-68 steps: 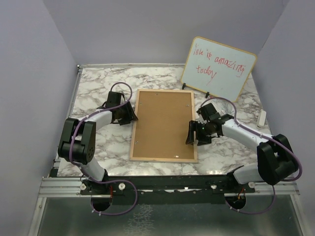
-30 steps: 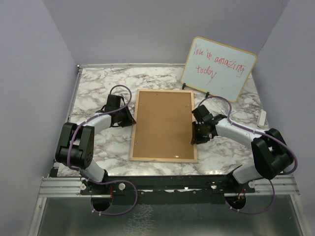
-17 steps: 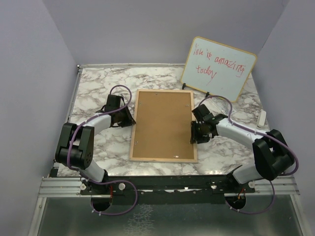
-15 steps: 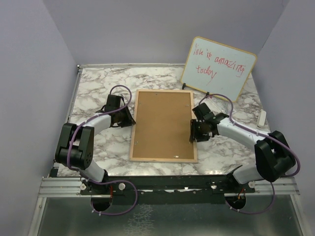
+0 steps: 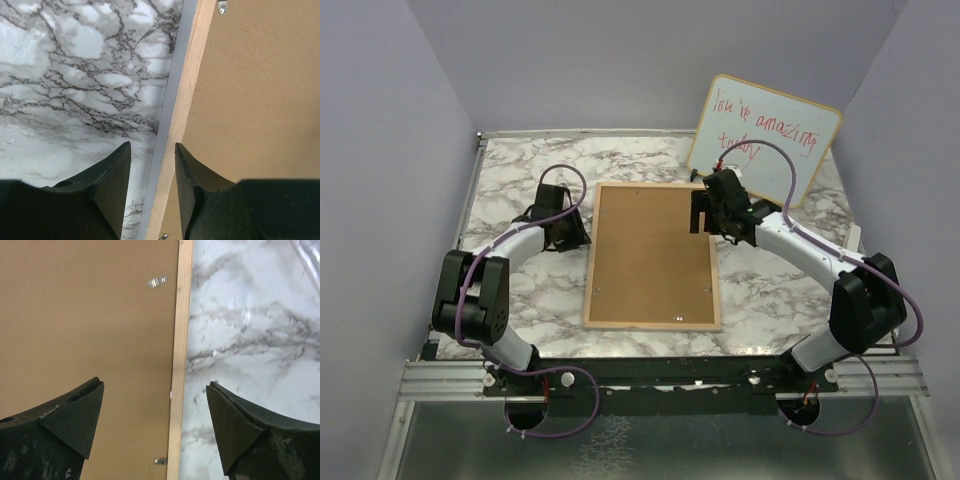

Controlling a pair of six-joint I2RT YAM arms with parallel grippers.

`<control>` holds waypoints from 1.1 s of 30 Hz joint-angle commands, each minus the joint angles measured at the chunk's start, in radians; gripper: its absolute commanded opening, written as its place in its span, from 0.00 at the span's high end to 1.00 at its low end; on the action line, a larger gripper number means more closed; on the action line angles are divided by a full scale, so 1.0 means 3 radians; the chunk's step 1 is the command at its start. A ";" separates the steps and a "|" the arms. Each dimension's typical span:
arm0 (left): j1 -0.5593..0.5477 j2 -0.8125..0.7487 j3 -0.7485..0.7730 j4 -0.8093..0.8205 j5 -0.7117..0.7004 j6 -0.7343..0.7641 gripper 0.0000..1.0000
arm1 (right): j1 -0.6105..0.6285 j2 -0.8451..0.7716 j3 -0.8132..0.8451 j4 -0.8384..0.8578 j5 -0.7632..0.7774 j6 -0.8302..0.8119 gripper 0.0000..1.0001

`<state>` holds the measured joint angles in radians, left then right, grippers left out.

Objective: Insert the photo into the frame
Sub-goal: Install the photo frame at the center of the board.

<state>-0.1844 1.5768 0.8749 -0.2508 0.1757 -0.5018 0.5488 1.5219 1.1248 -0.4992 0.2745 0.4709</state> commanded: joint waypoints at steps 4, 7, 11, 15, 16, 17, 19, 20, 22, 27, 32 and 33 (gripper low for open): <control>0.0006 0.0032 0.0165 0.0069 -0.0226 0.0116 0.56 | -0.0131 0.0275 0.0305 0.0752 -0.0052 -0.0502 0.04; 0.0006 0.0059 0.0169 0.0128 -0.0220 0.0099 0.55 | -0.0182 0.0594 0.0679 0.0506 -0.0171 -0.0371 0.06; 0.0007 0.0122 0.0187 0.0172 -0.0197 0.0064 0.53 | -0.0203 0.1003 0.1085 0.0078 0.0105 -0.0036 0.08; 0.0006 0.0155 0.0179 0.0217 -0.0175 0.0059 0.52 | -0.0246 0.1308 0.1424 -0.0349 0.0173 0.0381 0.08; 0.0006 0.0154 0.0173 0.0225 -0.0177 0.0064 0.51 | -0.0255 0.1366 0.1484 -0.0444 0.0216 0.0510 0.08; 0.0006 0.0154 0.0172 0.0237 -0.0179 0.0074 0.51 | -0.0270 0.1420 0.1511 -0.0503 0.0223 0.0599 0.08; 0.0006 0.0154 0.0167 0.0271 -0.0146 0.0094 0.50 | -0.0304 0.1512 0.1553 -0.0607 0.0209 0.0744 0.08; 0.0006 0.0161 0.0164 0.0298 -0.0122 0.0101 0.50 | -0.0329 0.1551 0.1560 -0.0627 0.0181 0.0778 0.08; 0.0006 0.0194 0.0162 0.0333 -0.0053 0.0117 0.49 | -0.0385 0.1640 0.1575 -0.0651 0.0112 0.0829 0.08; 0.0006 0.0297 0.0138 0.0410 0.0043 0.0129 0.49 | -0.0516 0.1787 0.1575 -0.0628 -0.0097 0.0849 0.11; 0.0006 0.0331 0.0105 0.0445 0.0049 0.0125 0.50 | -0.0544 0.1846 0.1519 -0.0534 -0.0237 0.0749 0.16; 0.0006 0.0324 0.0086 0.0457 0.0048 0.0121 0.50 | -0.0546 0.1848 0.1495 -0.0509 -0.0262 0.0738 0.18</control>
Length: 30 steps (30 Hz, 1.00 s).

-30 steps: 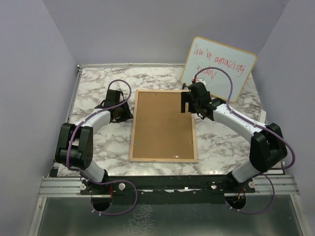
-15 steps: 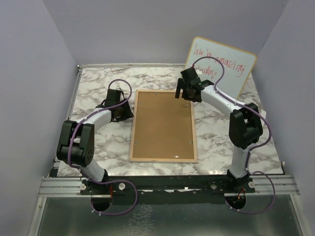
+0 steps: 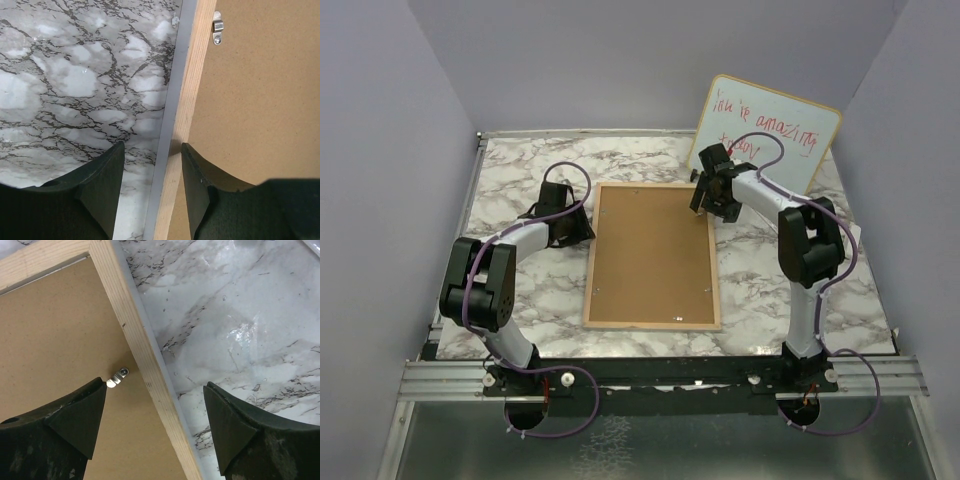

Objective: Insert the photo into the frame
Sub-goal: Install the photo frame at the center of the board.

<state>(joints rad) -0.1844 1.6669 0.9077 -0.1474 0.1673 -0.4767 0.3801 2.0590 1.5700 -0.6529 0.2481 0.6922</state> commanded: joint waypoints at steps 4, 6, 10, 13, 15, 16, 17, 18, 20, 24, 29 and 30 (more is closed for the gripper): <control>0.0006 0.0012 -0.0094 0.0145 0.0075 0.0025 0.51 | 0.0004 0.0086 -0.0023 0.0075 -0.0237 -0.0011 0.20; 0.0006 0.0012 -0.0108 0.0146 0.0080 0.0020 0.52 | -0.0006 0.0116 -0.0001 0.0081 -0.0252 -0.0009 0.20; 0.0006 0.0018 -0.0116 0.0145 0.0065 0.0019 0.52 | -0.0024 0.0178 0.0039 0.0084 -0.0203 0.0016 0.20; 0.0006 0.0032 -0.0116 0.0150 0.0061 0.0005 0.52 | -0.0029 0.0208 0.0049 0.0100 -0.0146 0.0008 0.21; 0.0006 0.0045 -0.0115 0.0150 0.0068 -0.0001 0.52 | -0.0033 0.0192 0.0021 0.0165 -0.0076 -0.0035 0.22; 0.0006 0.0051 -0.0112 0.0152 0.0073 -0.0005 0.53 | -0.0042 0.0178 -0.0005 0.0206 -0.0065 -0.0059 0.23; 0.0006 0.0053 -0.0111 0.0150 0.0070 -0.0006 0.53 | -0.0053 0.0165 -0.0035 0.0236 -0.0073 -0.0081 0.24; 0.0006 0.0057 -0.0111 0.0153 0.0071 -0.0006 0.53 | -0.0066 0.0158 -0.0042 0.0255 -0.0084 -0.0095 0.25; 0.0006 0.0062 -0.0112 0.0150 0.0064 -0.0006 0.54 | -0.0082 0.0148 -0.0046 0.0268 -0.0102 -0.0129 0.30; 0.0006 0.0060 -0.0111 0.0145 0.0031 -0.0003 0.57 | -0.0096 0.0110 -0.0080 0.0302 -0.0160 -0.0202 0.42; 0.0006 0.0071 -0.0106 0.0138 -0.0019 -0.0006 0.59 | -0.0096 0.0040 -0.0176 0.0352 -0.0239 -0.0377 0.49; 0.0006 0.0073 -0.0102 0.0139 -0.0020 -0.0006 0.59 | -0.0096 0.0017 -0.0211 0.0382 -0.0263 -0.0421 0.50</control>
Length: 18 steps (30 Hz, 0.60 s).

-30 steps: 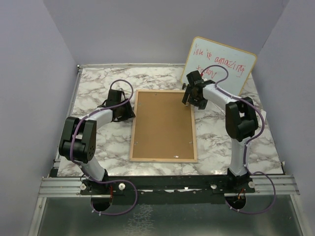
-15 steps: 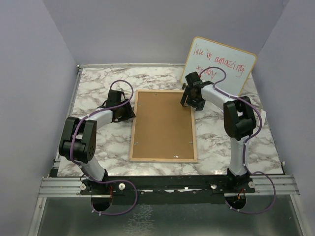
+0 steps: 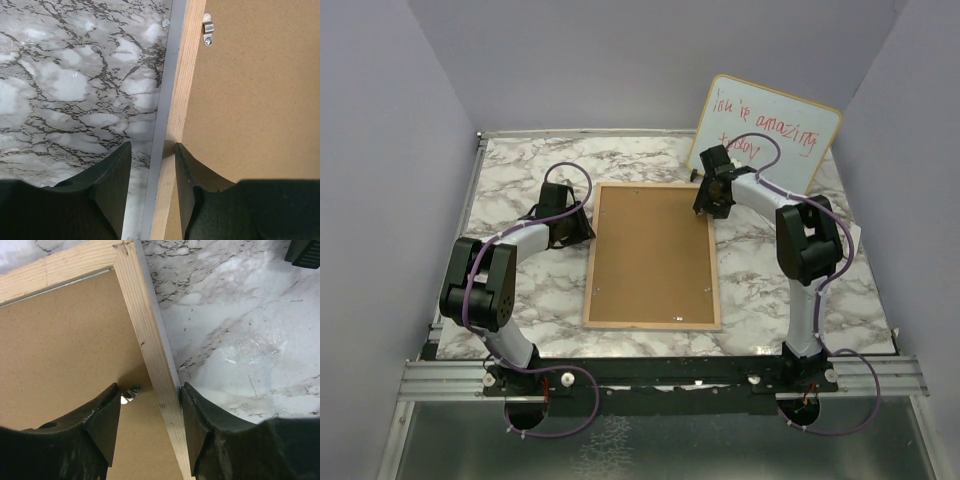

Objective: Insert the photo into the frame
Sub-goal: Install the photo frame at the center of the board.

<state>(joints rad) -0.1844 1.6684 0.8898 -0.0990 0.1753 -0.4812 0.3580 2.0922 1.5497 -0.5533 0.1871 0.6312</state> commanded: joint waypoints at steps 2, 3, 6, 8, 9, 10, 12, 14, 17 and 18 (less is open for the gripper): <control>0.0006 0.0080 -0.0032 -0.0023 -0.0058 0.0009 0.60 | -0.0025 -0.0134 -0.0214 0.0091 -0.0075 -0.0288 0.53; 0.0006 0.0083 -0.0029 -0.0031 -0.0059 0.0009 0.60 | -0.0027 -0.0152 -0.0235 0.0095 -0.0073 -0.0320 0.55; 0.0006 0.0101 -0.0013 -0.0026 -0.0063 0.0004 0.60 | -0.0023 -0.0204 -0.0293 0.0110 -0.0076 -0.0381 0.58; 0.0006 0.0109 -0.0004 -0.0026 -0.0060 0.0004 0.61 | -0.0032 -0.0232 -0.0320 0.0127 -0.0081 -0.0407 0.60; 0.0006 0.0114 -0.0005 -0.0023 -0.0060 0.0004 0.61 | -0.0033 -0.0243 -0.0331 0.0134 -0.0086 -0.0413 0.60; 0.0006 0.0119 0.0000 -0.0025 -0.0059 0.0008 0.61 | -0.0036 -0.0249 -0.0341 0.0140 -0.0087 -0.0416 0.61; 0.0006 0.0125 0.0006 -0.0024 -0.0060 0.0013 0.61 | -0.0043 -0.0244 -0.0343 0.0137 -0.0101 -0.0421 0.66; 0.0006 0.0130 0.0005 -0.0027 -0.0059 0.0018 0.62 | -0.0049 -0.0240 -0.0339 0.0140 -0.0107 -0.0417 0.69; 0.0006 0.0130 0.0002 -0.0028 -0.0061 0.0019 0.62 | -0.0058 -0.0237 -0.0324 0.0127 -0.0116 -0.0416 0.74; 0.0006 0.0127 -0.0001 -0.0027 -0.0062 0.0019 0.62 | -0.0058 -0.0234 -0.0324 0.0126 -0.0122 -0.0420 0.74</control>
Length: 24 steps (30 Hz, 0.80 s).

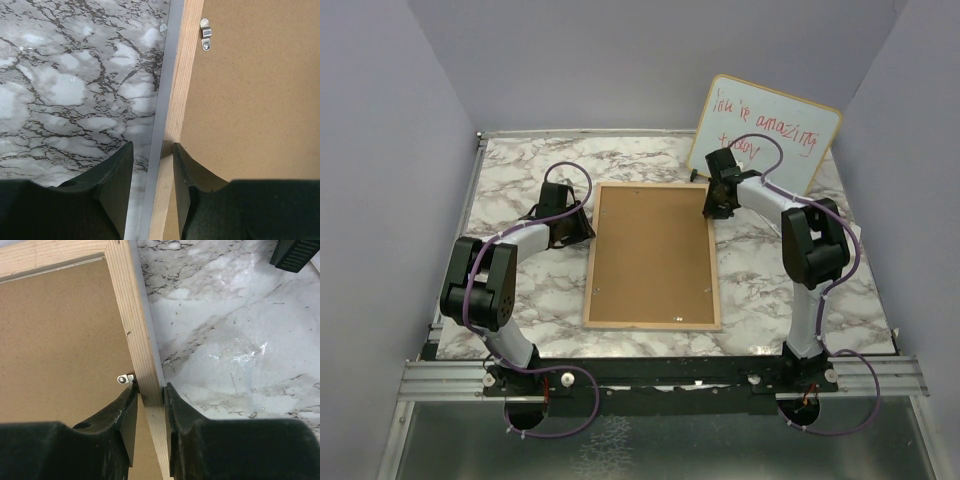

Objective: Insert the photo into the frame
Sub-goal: Install the photo frame at the center of the board.

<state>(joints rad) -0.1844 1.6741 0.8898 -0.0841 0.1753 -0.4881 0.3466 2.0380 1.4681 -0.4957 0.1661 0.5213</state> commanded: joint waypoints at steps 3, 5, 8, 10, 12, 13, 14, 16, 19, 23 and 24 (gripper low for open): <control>0.0006 0.0102 -0.0009 -0.0080 -0.0060 0.0047 0.63 | -0.0023 -0.0043 -0.0046 -0.0066 -0.0060 -0.0055 0.76; 0.0006 0.0093 -0.0008 -0.0079 -0.0055 0.0043 0.63 | -0.0025 -0.0059 -0.0041 -0.0069 -0.0091 -0.0055 0.75; 0.0006 0.0072 -0.0006 -0.0082 -0.0065 0.0042 0.63 | -0.0025 -0.0133 -0.0041 -0.0113 -0.0106 -0.0031 0.68; 0.0006 0.0053 0.0007 -0.0090 -0.0072 0.0037 0.62 | -0.0025 -0.0244 -0.0055 -0.0151 -0.0121 -0.0023 0.57; 0.0006 0.0036 0.0026 -0.0092 -0.0070 0.0032 0.60 | -0.0025 -0.0382 -0.0076 -0.0184 -0.0123 -0.0016 0.47; 0.0006 0.0030 0.0041 -0.0098 -0.0068 0.0032 0.58 | -0.0025 -0.0443 -0.0081 -0.0203 -0.0120 -0.0015 0.43; 0.0006 0.0032 0.0066 -0.0111 -0.0064 0.0034 0.56 | -0.0025 -0.0511 -0.0086 -0.0210 -0.0133 -0.0017 0.40; 0.0006 0.0034 0.0098 -0.0127 -0.0049 0.0037 0.53 | -0.0025 -0.0601 -0.0076 -0.0212 -0.0192 -0.0027 0.37; 0.0006 0.0022 0.0117 -0.0150 -0.0014 0.0037 0.51 | -0.0025 -0.0611 0.0010 -0.0204 -0.0571 -0.0101 0.37; 0.0006 -0.0027 0.0089 -0.0191 0.0029 0.0024 0.51 | 0.0036 -0.0587 -0.0011 0.0061 -0.1301 -0.0148 0.44; 0.0006 -0.0051 0.0067 -0.0209 0.0039 0.0013 0.51 | 0.0083 -0.0585 -0.0023 0.0123 -0.1430 -0.0170 0.46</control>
<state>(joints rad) -0.1844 1.6741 0.9039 -0.1116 0.1749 -0.4877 0.3462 1.8580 1.4654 -0.5137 -0.0269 0.5037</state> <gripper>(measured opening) 0.494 0.572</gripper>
